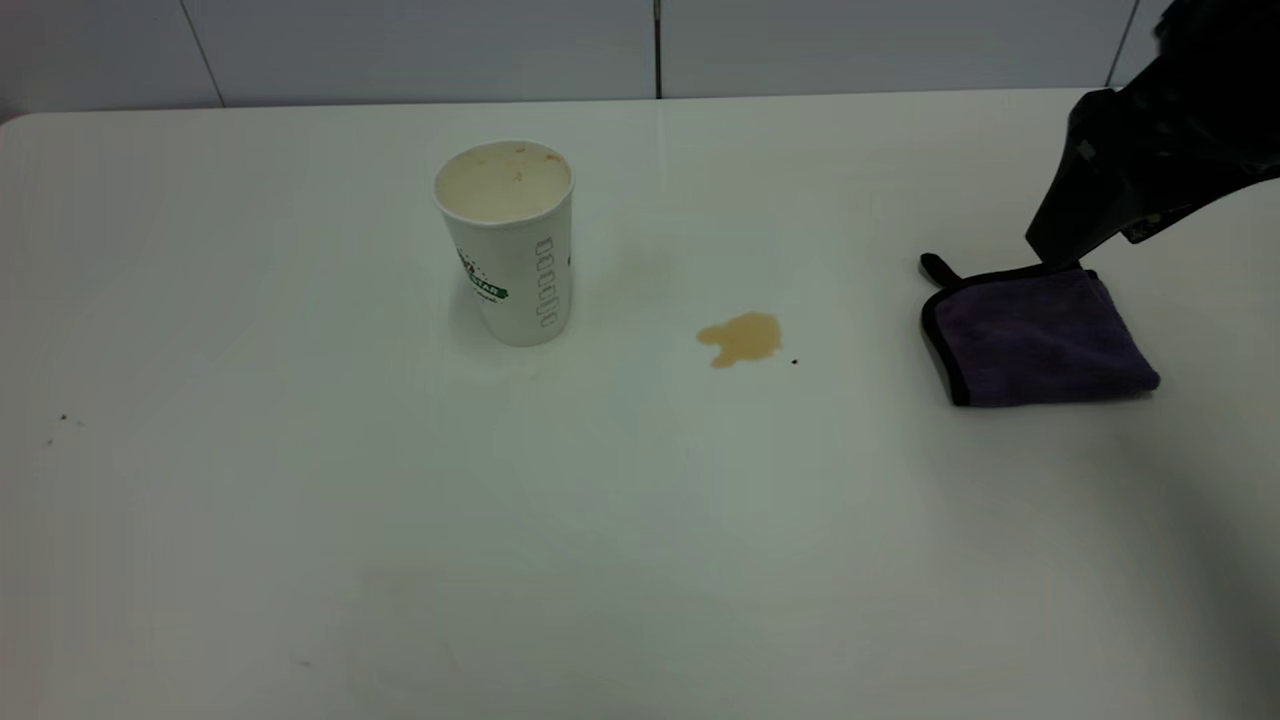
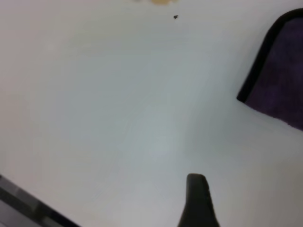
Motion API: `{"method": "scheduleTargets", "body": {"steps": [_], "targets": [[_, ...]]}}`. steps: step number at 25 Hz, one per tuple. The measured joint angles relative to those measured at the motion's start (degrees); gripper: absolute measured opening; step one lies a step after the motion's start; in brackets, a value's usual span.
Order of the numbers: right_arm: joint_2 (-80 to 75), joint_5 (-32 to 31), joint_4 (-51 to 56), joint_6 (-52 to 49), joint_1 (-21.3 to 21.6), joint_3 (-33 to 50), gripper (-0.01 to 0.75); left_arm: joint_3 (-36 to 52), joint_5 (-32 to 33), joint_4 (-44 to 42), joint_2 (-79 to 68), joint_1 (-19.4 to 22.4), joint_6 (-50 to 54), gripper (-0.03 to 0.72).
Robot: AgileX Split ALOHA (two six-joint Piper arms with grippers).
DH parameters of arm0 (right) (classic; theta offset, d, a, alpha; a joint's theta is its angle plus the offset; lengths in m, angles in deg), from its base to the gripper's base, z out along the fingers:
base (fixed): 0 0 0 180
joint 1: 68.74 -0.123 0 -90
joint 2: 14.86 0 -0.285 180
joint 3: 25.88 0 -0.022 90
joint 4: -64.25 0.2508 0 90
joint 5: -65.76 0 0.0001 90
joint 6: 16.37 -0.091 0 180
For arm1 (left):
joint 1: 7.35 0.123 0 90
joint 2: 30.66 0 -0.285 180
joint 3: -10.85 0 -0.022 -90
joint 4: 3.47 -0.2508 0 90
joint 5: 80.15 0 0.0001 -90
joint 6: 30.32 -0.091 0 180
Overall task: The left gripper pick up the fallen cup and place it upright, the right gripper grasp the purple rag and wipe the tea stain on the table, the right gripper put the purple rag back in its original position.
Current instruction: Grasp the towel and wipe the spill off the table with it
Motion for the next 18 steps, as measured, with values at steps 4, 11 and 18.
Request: {"method": "scheduleTargets", "body": {"steps": [4,11,18], "targets": [[-9.1,0.0,-12.5,-9.5,-0.2,-6.8,0.597,0.0,0.0,0.0,0.0,0.0,0.0,0.475],[-22.4,-1.8,-27.7,-22.3,-0.2,-20.4,0.592,0.0,0.0,0.0,0.0,0.0,0.0,0.475],[-32.7,-7.0,-29.4,-23.1,-0.1,-33.4,0.592,0.0,0.0,0.0,0.0,0.0,0.0,0.475]]}}
